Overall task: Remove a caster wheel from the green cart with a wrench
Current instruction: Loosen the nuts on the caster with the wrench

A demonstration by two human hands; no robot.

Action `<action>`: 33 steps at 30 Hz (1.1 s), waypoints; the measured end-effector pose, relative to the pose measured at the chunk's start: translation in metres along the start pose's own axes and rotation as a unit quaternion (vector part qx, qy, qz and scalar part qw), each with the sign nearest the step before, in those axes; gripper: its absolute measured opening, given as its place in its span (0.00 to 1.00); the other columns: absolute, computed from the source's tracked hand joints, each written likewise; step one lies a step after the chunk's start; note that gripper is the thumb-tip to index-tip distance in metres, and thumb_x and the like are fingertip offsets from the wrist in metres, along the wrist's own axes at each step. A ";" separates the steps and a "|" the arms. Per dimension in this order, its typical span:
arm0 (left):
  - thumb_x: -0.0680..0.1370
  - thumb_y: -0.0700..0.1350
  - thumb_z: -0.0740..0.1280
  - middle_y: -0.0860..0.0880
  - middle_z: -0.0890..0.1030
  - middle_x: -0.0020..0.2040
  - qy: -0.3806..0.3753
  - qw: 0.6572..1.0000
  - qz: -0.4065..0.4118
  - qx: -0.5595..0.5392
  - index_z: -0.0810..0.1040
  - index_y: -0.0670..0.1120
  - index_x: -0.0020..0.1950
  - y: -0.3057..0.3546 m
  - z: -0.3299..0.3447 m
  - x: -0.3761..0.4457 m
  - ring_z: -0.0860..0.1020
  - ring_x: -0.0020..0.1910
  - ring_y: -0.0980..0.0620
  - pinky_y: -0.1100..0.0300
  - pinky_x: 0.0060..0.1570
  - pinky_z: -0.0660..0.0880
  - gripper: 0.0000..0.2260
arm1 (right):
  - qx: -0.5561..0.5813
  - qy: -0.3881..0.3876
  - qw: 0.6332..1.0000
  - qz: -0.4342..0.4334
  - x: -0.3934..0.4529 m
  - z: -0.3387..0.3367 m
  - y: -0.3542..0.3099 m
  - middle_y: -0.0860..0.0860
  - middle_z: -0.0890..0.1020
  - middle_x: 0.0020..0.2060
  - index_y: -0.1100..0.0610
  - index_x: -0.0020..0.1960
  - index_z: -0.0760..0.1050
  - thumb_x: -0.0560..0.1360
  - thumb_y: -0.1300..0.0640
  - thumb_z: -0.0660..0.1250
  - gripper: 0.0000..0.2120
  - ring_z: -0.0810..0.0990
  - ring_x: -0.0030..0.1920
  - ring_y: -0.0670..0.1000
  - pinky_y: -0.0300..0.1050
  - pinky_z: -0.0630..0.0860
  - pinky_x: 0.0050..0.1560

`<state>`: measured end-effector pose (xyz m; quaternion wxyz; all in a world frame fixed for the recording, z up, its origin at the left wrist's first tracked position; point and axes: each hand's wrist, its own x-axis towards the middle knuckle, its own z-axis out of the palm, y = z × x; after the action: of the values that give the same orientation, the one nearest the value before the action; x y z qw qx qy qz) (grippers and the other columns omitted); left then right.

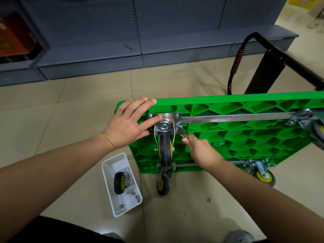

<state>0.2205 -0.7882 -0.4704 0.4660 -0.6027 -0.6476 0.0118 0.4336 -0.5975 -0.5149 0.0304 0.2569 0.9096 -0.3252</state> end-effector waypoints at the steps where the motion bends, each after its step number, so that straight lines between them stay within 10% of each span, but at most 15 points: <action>1: 0.77 0.62 0.70 0.41 0.73 0.74 0.000 1.000 0.001 0.002 0.75 0.56 0.73 0.000 0.000 0.000 0.71 0.70 0.40 0.46 0.68 0.63 0.25 | -0.007 -0.006 1.000 0.001 0.000 -0.003 -0.001 0.56 0.74 0.32 0.53 0.49 0.63 0.85 0.43 0.50 0.15 0.71 0.31 0.56 0.52 0.68 0.36; 20: 0.73 0.61 0.74 0.40 0.70 0.75 -0.007 1.000 0.007 0.007 0.74 0.55 0.74 0.002 0.000 -0.001 0.69 0.71 0.39 0.44 0.68 0.62 0.31 | -0.291 -0.023 0.952 -0.093 -0.001 -0.061 -0.011 0.57 0.77 0.38 0.52 0.55 0.66 0.85 0.42 0.51 0.15 0.80 0.44 0.63 0.52 0.71 0.39; 26: 0.75 0.61 0.72 0.41 0.71 0.75 -0.008 1.000 -0.003 0.002 0.74 0.55 0.74 0.004 0.000 0.000 0.69 0.72 0.39 0.44 0.68 0.62 0.29 | -0.028 0.017 0.997 -0.071 -0.018 -0.027 0.019 0.55 0.73 0.30 0.49 0.50 0.63 0.84 0.43 0.54 0.10 0.72 0.33 0.60 0.54 0.68 0.35; 33: 0.76 0.60 0.70 0.41 0.71 0.75 -0.018 1.000 -0.005 -0.005 0.74 0.55 0.74 0.003 -0.002 0.001 0.70 0.72 0.39 0.44 0.68 0.63 0.27 | 0.248 0.006 0.968 -0.044 -0.009 0.009 0.008 0.52 0.68 0.31 0.51 0.44 0.69 0.85 0.48 0.56 0.13 0.64 0.30 0.48 0.44 0.63 0.31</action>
<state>0.2243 -0.7876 -0.4706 0.4513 -0.6016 -0.6589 0.0170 0.4444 -0.6020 -0.5249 -0.0545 0.2181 0.8112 -0.5398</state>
